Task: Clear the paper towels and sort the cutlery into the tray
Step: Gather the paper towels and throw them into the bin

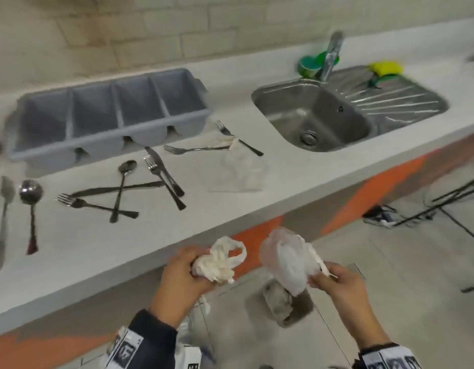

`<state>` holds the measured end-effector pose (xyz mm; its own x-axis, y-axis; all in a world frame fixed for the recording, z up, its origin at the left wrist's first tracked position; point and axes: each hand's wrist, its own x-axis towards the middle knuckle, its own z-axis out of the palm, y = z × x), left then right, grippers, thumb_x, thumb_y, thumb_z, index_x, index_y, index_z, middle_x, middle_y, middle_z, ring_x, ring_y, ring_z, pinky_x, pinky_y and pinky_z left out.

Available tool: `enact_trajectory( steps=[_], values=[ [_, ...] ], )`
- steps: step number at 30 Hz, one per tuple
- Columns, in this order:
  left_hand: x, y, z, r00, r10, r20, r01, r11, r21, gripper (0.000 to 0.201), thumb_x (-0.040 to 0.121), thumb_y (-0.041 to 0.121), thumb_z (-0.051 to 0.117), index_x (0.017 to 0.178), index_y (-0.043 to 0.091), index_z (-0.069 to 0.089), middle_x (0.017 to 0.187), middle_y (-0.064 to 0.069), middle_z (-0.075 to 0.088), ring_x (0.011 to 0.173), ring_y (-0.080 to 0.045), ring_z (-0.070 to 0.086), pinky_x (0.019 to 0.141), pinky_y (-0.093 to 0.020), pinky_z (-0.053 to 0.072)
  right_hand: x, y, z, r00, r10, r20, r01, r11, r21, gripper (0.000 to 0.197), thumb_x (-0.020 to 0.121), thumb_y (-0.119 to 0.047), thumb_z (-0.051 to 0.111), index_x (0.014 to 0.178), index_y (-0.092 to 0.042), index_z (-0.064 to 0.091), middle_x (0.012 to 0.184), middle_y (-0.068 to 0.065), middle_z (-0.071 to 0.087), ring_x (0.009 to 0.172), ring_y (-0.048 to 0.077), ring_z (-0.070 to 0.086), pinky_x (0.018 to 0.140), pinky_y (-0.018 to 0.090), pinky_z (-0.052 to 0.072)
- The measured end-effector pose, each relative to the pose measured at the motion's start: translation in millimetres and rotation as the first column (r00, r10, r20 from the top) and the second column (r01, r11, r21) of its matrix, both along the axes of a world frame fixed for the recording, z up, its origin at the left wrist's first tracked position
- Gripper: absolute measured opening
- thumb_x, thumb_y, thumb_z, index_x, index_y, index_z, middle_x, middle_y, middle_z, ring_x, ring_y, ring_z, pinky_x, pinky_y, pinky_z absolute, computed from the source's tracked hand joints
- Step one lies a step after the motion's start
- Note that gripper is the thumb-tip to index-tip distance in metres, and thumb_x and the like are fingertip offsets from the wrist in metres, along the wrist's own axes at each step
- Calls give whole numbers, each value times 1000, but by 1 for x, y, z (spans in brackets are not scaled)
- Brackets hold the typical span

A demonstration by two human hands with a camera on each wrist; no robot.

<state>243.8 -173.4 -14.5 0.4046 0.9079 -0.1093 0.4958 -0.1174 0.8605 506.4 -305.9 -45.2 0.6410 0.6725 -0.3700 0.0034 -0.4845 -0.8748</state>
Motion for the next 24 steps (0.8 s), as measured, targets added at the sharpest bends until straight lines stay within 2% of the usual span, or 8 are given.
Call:
enact_trajectory(
  steps=[2,5,7,8,11,16,20,24],
  values=[
    [40,-18,-19,991,-119,-56,118,993,-32,58,50,0,86,75,46,60,85,22,58,80,17,55,68,2,40,26,-40,-15,994,-110,-14,109,993,-48,13,69,3,72,73,-9,73,70,13,75,73,32,71,80,44,55],
    [98,-34,-55,933,-313,-177,288,945,-154,44,57,2,81,93,24,68,84,19,54,76,7,52,65,-1,38,56,-83,-36,969,-241,-58,235,967,-99,6,69,5,71,72,-1,71,65,15,68,66,25,65,72,36,53],
    [141,-39,-86,861,-435,-264,377,894,-242,42,63,5,78,102,14,67,90,8,55,84,-7,56,66,-2,37,74,-104,-59,944,-323,-72,312,940,-137,6,70,3,70,71,-3,71,73,21,71,69,27,67,70,33,53],
    [160,-42,-106,816,-494,-300,423,864,-273,42,64,6,76,105,12,67,96,1,58,92,-15,59,69,-4,36,80,-113,-74,924,-371,-86,356,921,-156,6,71,3,69,74,-3,71,77,22,72,70,28,69,65,26,55],
    [217,-47,-179,665,-630,-401,530,776,-341,43,70,13,74,112,12,63,114,-9,60,106,-26,58,80,-22,39,93,-128,-125,874,-480,-73,454,862,-223,14,73,3,69,87,3,68,80,21,72,71,30,70,50,10,51],
    [306,-53,-314,389,-737,-553,682,634,-366,45,79,13,62,123,13,55,129,-10,58,119,-31,51,98,-35,43,102,-142,-222,853,-521,12,496,805,-326,13,73,0,71,80,-10,66,78,12,69,67,20,65,48,6,45],
    [331,-50,-428,135,-758,-638,717,519,-465,61,82,16,58,139,23,37,156,-7,23,137,-32,34,112,-40,37,105,-149,-301,840,-542,27,506,765,-398,24,72,1,69,69,-21,61,79,10,66,70,25,63,49,12,47],
    [285,-38,-466,45,-805,-591,627,484,-611,44,88,21,56,131,19,47,142,-14,46,122,-34,52,101,-39,46,107,-134,-346,874,-483,50,443,750,-492,23,71,3,67,60,-17,62,82,21,62,69,23,56,54,18,39]
  ],
)
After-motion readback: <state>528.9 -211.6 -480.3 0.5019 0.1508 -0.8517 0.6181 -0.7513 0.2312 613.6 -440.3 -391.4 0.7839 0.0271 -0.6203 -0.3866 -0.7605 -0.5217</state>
